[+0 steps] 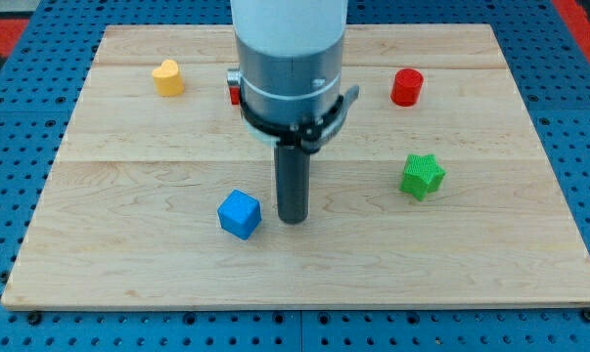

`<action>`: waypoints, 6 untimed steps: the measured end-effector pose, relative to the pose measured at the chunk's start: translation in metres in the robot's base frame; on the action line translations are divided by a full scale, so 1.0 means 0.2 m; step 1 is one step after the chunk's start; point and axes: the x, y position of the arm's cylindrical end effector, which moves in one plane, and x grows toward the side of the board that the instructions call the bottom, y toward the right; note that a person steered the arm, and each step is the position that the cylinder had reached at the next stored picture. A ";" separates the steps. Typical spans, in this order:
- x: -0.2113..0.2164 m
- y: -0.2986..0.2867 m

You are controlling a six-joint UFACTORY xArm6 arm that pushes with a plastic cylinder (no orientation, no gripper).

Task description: Keep the blue cube diagonally below the bottom left side of the red star

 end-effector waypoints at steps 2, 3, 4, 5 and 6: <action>-0.03 -0.46; -0.15 -0.55; -0.32 -0.56; -0.52 -0.41; -0.60 -0.13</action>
